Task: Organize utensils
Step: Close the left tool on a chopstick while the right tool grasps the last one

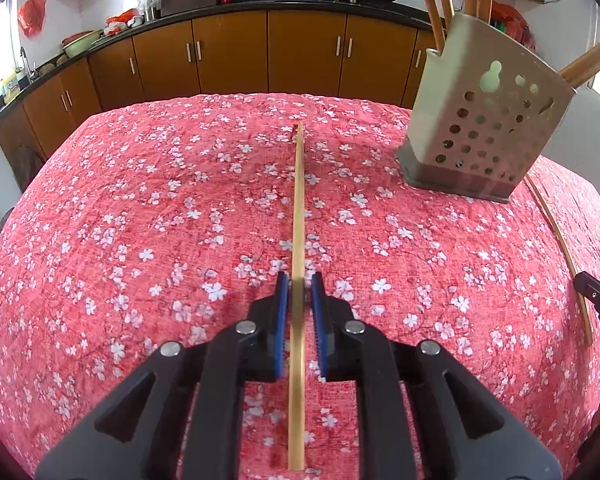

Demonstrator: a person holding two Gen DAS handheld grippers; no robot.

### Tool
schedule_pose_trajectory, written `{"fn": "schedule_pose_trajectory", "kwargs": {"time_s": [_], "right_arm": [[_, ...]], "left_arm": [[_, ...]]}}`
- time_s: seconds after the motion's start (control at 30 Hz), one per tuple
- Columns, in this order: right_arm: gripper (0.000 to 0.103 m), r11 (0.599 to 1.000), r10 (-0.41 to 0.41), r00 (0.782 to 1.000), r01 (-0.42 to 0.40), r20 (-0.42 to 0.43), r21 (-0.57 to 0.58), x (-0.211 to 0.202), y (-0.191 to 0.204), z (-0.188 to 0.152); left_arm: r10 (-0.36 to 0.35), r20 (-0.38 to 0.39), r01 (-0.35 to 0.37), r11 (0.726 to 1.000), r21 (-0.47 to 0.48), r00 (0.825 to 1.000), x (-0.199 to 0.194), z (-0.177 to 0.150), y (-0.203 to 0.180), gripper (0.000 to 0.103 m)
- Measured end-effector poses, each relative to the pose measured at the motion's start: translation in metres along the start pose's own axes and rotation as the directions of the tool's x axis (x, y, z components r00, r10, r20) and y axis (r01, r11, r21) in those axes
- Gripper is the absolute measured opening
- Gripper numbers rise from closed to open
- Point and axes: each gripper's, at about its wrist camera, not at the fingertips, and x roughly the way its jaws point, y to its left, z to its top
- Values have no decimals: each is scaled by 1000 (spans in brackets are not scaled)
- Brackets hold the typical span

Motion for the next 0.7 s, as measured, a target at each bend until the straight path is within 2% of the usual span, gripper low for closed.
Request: {"fn": "schedule_pose_trajectory", "kwargs": {"time_s": [0.33,0.7], "right_arm": [[8,1000,-7,1000,7,2,-9,0,0,-2],[9,1000,-5,1000,5,2,-6,0,-1,-1]], "left_arm": [[-31,2,31,999,-26,1000,-3,-3,1,16],[-32,2,32,999,-28,999,-4,-3,7,17]]}}
